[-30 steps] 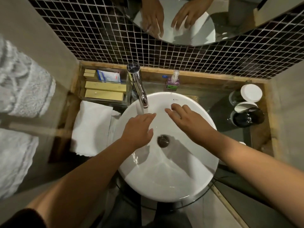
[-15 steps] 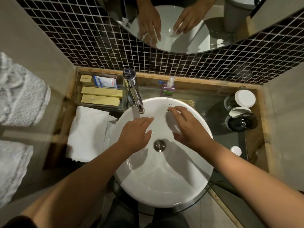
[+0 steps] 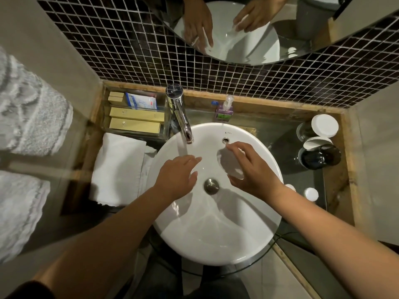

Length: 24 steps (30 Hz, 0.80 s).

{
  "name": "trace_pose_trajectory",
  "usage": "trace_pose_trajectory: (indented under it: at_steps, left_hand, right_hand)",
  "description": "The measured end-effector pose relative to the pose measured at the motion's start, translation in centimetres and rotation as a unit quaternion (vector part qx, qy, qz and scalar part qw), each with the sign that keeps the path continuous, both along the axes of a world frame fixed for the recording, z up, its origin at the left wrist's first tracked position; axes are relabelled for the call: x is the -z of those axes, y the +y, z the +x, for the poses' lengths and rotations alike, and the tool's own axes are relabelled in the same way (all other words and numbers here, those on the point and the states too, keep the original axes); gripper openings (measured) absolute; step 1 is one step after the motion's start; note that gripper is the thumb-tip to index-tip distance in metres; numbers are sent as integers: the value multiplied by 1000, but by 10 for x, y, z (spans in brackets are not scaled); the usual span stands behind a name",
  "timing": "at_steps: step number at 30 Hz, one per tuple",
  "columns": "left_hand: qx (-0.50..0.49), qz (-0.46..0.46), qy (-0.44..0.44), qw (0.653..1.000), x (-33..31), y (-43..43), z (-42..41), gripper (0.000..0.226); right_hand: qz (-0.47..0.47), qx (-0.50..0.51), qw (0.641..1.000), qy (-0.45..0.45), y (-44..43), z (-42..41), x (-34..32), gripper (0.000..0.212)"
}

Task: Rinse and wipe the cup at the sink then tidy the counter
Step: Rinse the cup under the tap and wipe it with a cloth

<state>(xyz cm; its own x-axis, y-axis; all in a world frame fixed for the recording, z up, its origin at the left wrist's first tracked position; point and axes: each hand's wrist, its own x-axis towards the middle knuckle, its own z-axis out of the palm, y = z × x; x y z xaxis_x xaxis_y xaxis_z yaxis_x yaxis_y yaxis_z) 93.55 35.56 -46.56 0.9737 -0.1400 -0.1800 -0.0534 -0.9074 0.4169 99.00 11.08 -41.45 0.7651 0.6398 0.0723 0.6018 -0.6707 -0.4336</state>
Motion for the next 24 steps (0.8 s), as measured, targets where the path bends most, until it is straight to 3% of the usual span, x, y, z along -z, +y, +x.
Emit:
trace_pose_trajectory:
  at_steps: [11, 15, 22, 24]
  left_hand:
    - [-21, 17, 17, 999, 1, 12, -10, 45]
    - [-14, 45, 17, 999, 6, 13, -16, 44]
    - [-74, 14, -75, 994, 4, 65, -30, 36]
    - [-93, 52, -71, 992, 5, 86, -35, 37]
  right_hand:
    - [-50, 55, 996, 45, 5, -18, 15, 96]
    - [-55, 88, 988, 117, 5, -20, 19, 98]
    - [-86, 66, 986, 126, 18, -28, 22, 99]
    - [-103, 51, 985, 126, 23, -28, 22, 100]
